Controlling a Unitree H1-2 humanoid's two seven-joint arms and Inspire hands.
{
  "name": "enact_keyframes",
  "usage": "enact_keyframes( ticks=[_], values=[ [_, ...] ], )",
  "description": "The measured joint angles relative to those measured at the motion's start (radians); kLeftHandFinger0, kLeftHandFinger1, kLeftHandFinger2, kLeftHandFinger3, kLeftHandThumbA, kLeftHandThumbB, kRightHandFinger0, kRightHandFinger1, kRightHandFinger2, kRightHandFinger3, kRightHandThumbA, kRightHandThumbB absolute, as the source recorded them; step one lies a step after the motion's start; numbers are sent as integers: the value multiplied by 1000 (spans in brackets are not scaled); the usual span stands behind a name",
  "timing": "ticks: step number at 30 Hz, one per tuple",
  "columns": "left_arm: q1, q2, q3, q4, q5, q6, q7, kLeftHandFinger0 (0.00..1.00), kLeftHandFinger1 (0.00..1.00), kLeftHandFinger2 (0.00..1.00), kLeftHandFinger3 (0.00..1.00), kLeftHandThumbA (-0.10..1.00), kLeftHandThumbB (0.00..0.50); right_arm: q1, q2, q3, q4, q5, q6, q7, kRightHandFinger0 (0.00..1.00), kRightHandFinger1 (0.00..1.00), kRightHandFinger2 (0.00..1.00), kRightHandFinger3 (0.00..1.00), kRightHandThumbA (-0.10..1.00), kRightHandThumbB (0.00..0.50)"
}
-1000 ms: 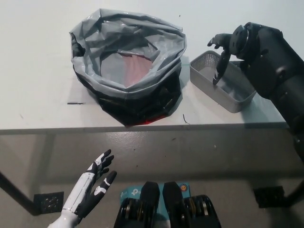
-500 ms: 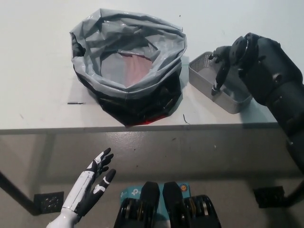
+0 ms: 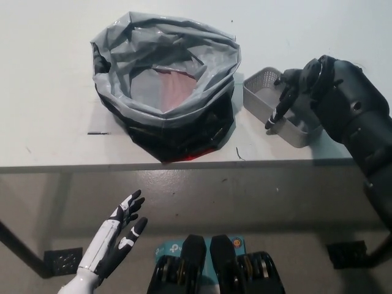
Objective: Use the right hand to pick up a small rectangular container and put it into a plastic bag and lift the bag
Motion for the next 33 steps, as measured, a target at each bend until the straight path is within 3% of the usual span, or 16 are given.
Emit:
enact_keyframes(
  ticks=[1,2,4,5,6,8,9,12,14,16,18,20,23,26,29,33],
  values=[
    [0,0,1,0,0,0,0,1000,1000,1000,1000,885,284,0,0,0,5,0,-7,-6,1000,1000,1000,1000,655,301],
    [0,0,2,0,0,0,0,1000,1000,1000,1000,885,284,0,0,-5,10,1,-12,-17,1000,1000,1000,1000,655,301],
    [0,0,2,0,0,0,0,1000,1000,1000,1000,884,274,5,3,-39,12,13,-10,-48,353,532,648,1000,45,313],
    [1,0,2,0,0,0,0,1000,1000,1000,1000,876,268,13,5,-66,12,24,-11,-81,720,860,818,950,-30,248],
    [0,0,2,0,0,0,0,1000,1000,1000,1000,869,261,18,6,-74,11,26,-14,-109,788,867,835,835,-86,217],
    [0,0,2,1,0,0,0,1000,1000,1000,1000,867,259,29,6,-77,9,26,-24,-151,717,742,731,745,-99,218],
    [1,0,3,1,0,0,0,1000,1000,1000,1000,870,259,35,6,-79,8,26,-29,-173,683,811,851,759,-100,189],
    [2,0,3,1,0,0,0,1000,1000,1000,1000,876,258,58,7,-100,-2,30,-49,-241,408,516,524,426,-100,203],
    [4,0,4,1,0,0,0,1000,1000,1000,1000,876,257,74,7,-125,-9,36,-69,-291,351,481,457,376,-100,198],
    [7,0,5,1,0,0,0,1000,1000,1000,1000,875,247,92,7,-159,-12,48,-97,-339,71,221,306,405,-100,214],
    [9,0,7,1,0,0,0,1000,1000,1000,1000,873,247,105,7,-200,-13,70,-125,-382,60,260,432,594,-100,214],
    [10,0,10,1,0,0,0,1000,1000,1000,1000,864,244,112,7,-233,-13,88,-146,-412,124,462,795,849,-100,207],
    [10,1,13,1,0,0,0,1000,1000,1000,1000,859,236,114,7,-262,-13,109,-161,-434,22,304,696,816,-100,192],
    [12,2,18,1,0,-2,0,1000,1000,1000,1000,867,243,117,7,-330,-16,152,-173,-440,0,348,755,771,-100,209],
    [18,1,19,1,1,-3,0,1000,1000,1000,1000,887,245,118,7,-417,-15,206,-179,-436,0,396,823,982,-100,209],
    [23,2,19,1,3,-2,0,1000,1000,1000,1000,913,242,125,7,-549,-16,291,-180,-424,0,470,953,1000,-100,192]
  ],
)
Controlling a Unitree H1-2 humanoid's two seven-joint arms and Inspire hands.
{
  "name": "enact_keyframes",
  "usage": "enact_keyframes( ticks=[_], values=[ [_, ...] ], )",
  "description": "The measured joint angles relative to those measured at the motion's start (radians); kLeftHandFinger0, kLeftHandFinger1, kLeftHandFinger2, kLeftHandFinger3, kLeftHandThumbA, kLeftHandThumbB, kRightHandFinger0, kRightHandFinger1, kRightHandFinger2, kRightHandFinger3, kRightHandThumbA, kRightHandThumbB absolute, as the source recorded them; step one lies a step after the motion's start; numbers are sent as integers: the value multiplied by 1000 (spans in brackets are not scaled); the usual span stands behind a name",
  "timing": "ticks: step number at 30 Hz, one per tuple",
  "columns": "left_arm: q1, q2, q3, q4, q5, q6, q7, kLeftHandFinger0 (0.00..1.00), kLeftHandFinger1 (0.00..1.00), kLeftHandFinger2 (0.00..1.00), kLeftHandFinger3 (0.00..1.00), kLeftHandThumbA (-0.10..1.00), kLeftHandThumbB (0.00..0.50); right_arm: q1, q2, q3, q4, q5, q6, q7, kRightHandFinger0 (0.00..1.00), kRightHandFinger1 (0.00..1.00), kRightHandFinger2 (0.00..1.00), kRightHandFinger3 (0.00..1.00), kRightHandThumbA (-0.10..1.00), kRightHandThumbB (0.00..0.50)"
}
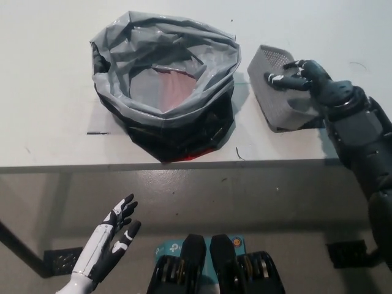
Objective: Use the right hand to pick up a small rectangular container and put it into a plastic bag and lift the bag
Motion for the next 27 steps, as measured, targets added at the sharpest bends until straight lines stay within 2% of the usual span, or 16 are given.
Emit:
enact_keyframes(
  ticks=[1,3,6,9,10,12,19,20,21,22,23,24,25,26,27],
  values=[
    [0,0,0,0,1,0,0,1000,1000,1000,1000,913,241,2,0,-18,-1,11,1,2,0,489,956,1000,-100,161],
    [2,0,0,0,2,0,0,1000,1000,1000,1000,909,238,7,1,-64,-8,38,4,7,0,501,939,1000,-100,155],
    [5,0,-1,0,5,1,0,1000,1000,1000,1000,901,231,16,5,-174,-42,112,19,23,0,467,900,1000,-100,145],
    [6,0,-1,0,5,1,0,1000,1000,1000,1000,883,229,17,9,-234,-76,159,35,34,0,301,755,1000,-100,124],
    [6,0,-1,0,5,1,0,1000,1000,1000,1000,879,223,17,12,-265,-101,185,47,40,0,225,709,1000,-100,133],
    [6,0,0,0,5,2,0,1000,1000,1000,1000,879,224,16,15,-310,-139,224,71,49,0,143,640,1000,-100,149],
    [6,1,0,0,5,3,0,1000,1000,1000,1000,898,218,16,47,-410,-290,338,160,65,0,110,598,1000,-100,157],
    [6,2,0,0,5,3,0,1000,1000,1000,1000,901,209,16,50,-415,-306,349,168,66,0,93,587,768,-100,148],
    [8,2,0,0,5,3,0,1000,1000,1000,1000,902,206,16,59,-422,-347,375,185,67,0,111,614,665,-100,151],
    [10,3,0,0,6,3,0,1000,1000,1000,1000,904,222,16,63,-423,-364,388,195,68,0,108,627,1000,-100,126],
    [13,4,-1,0,6,3,0,1000,1000,1000,1000,903,223,16,69,-424,-391,407,206,70,0,117,633,1000,-100,122],
    [18,6,-1,0,7,3,0,1000,1000,1000,1000,902,224,16,76,-423,-426,436,220,71,0,134,640,924,-100,130],
    [20,7,-1,0,7,3,0,1000,1000,1000,1000,890,220,16,79,-420,-448,456,230,71,0,146,656,892,-100,126],
    [21,8,-1,0,7,3,0,1000,1000,1000,1000,888,219,16,79,-417,-460,466,235,71,0,141,645,797,-100,123],
    [22,9,-1,0,8,3,0,1000,1000,1000,1000,888,218,15,79,-409,-477,485,242,71,0,143,635,755,-100,122]
  ],
)
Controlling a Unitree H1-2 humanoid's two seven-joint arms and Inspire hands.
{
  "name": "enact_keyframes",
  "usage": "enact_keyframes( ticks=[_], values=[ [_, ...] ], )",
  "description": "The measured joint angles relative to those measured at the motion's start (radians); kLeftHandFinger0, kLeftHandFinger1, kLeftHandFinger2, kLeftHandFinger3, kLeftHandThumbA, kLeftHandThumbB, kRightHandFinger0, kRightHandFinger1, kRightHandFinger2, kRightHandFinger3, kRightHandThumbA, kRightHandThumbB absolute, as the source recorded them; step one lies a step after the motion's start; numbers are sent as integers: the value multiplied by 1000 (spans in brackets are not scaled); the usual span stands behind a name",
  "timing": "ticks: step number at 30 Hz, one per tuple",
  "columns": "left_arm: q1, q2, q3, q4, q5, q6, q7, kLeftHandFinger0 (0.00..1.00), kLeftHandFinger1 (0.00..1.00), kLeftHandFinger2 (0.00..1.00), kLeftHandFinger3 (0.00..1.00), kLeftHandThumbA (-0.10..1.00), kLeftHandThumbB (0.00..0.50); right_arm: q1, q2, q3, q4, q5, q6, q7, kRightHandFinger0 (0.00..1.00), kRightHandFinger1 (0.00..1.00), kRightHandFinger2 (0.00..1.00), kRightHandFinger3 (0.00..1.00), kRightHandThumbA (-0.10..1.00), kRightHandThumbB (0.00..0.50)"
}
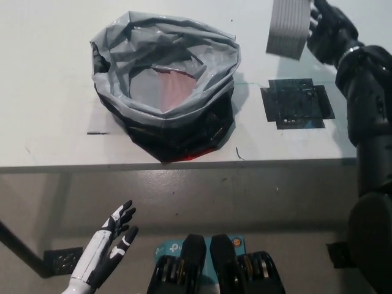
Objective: Use the right hand to pick up a small rectangular container and put it into a plastic bag and lift the bag
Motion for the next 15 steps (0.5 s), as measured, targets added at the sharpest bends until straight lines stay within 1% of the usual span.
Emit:
enact_keyframes(
  ticks=[1,2,3,4,5,6,7,8,9,10,11,12,13,14,15],
  values=[
    [1,1,0,0,0,0,0,1000,1000,1000,1000,895,214,-1,0,7,-15,14,6,0,0,162,648,754,-100,142],
    [4,4,0,0,1,0,0,1000,1000,1000,1000,896,214,-7,0,21,-32,36,15,0,0,182,657,716,-100,143],
    [5,6,0,0,2,0,0,1000,1000,1000,1000,892,215,-15,0,34,-44,54,21,0,63,273,735,597,-100,196],
    [5,6,0,0,3,0,0,1000,1000,1000,1000,891,213,-21,0,43,-51,63,25,0,13,209,675,610,-100,156],
    [7,8,0,-1,5,0,0,1000,1000,1000,1000,889,205,-33,-1,60,-57,78,31,0,3,189,668,607,-100,149],
    [9,10,-2,-1,8,0,0,1000,1000,1000,1000,887,197,-55,0,84,-65,99,38,0,1,212,722,841,-100,158],
    [9,11,-3,-1,9,-1,0,1000,1000,1000,1000,887,195,-77,0,107,-71,114,41,0,0,219,738,935,-100,163],
    [10,11,-4,-1,11,-3,-1,1000,1000,1000,1000,885,199,-97,2,131,-74,120,44,0,0,244,747,583,-100,214],
    [10,11,-5,-1,11,-3,-1,1000,1000,1000,1000,885,200,-107,4,142,-75,121,45,0,0,277,786,548,-100,206],
    [10,12,-7,-1,12,-3,-2,1000,1000,1000,1000,891,211,-129,9,181,-74,119,49,0,0,304,815,478,-100,205],
    [10,12,-8,-1,13,-3,-2,1000,1000,1000,1000,893,214,-147,18,209,-72,116,51,1,0,340,844,562,-100,197],
    [10,12,-9,-1,13,-3,-2,1000,1000,1000,1000,895,210,-149,19,211,-72,116,51,1,0,376,869,732,-100,185],
    [9,12,-10,-1,13,-3,-2,1000,1000,1000,1000,894,201,-180,36,263,-56,109,54,2,0,390,882,785,-100,200],
    [9,12,-11,-1,14,-3,-3,1000,1000,1000,1000,884,192,-186,39,273,-51,106,54,2,0,416,899,833,-100,213],
    [9,12,-12,-1,14,-3,-3,1000,1000,1000,1000,867,185,-203,51,304,-33,96,55,1,12,436,905,917,-100,219]
  ],
)
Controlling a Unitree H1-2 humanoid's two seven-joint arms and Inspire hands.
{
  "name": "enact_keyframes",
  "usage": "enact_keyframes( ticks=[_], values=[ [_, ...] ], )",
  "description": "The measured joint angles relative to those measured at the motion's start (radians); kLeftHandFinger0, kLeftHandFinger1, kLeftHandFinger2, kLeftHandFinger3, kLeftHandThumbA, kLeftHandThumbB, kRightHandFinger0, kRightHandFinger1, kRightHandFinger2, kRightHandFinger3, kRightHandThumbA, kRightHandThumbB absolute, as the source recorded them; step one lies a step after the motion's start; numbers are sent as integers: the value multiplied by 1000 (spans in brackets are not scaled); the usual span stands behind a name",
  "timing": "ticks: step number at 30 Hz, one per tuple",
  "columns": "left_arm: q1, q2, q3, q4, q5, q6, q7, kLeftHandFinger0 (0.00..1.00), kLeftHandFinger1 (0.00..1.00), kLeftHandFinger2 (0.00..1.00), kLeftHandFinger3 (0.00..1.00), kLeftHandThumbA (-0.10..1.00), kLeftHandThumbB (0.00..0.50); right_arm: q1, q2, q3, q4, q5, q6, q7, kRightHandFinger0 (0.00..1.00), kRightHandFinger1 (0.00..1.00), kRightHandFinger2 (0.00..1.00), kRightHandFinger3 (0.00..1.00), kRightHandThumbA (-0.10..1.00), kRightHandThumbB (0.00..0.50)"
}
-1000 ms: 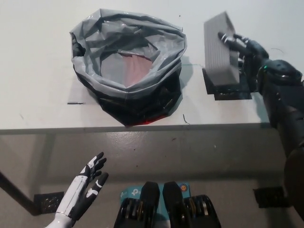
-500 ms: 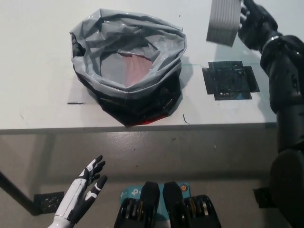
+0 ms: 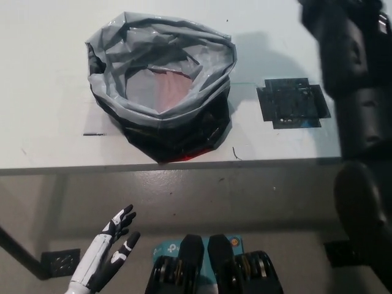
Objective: Use the right hand to pick up a small rectangular container and put it into a plastic bag and lift the bag
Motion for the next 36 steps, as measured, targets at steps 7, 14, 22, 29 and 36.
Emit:
enact_keyframes(
  ticks=[7,14,22,29,36],
  values=[
    [0,8,-1,0,3,0,-6,1000,1000,1000,1000,825,175,-68,53,156,234,-88,-32,-8,21,407,828,1000,-100,203],
    [3,10,-3,-2,6,2,-14,1000,1000,1000,1000,804,162,-83,96,350,383,-212,-103,-10,41,501,870,605,-100,203],
    [4,10,-4,-4,14,3,-16,1000,1000,1000,1000,804,153,-83,121,493,505,-334,-221,-22,122,582,889,825,-100,169],
    [1,14,-11,-6,27,2,-18,1000,1000,1000,1000,811,149,-83,118,579,563,-432,-310,-59,43,456,821,829,-100,222],
    [0,23,-14,-11,32,3,-21,1000,1000,1000,1000,800,147,-80,118,675,579,-534,-403,-141,1000,1000,1000,1000,499,447]
  ],
)
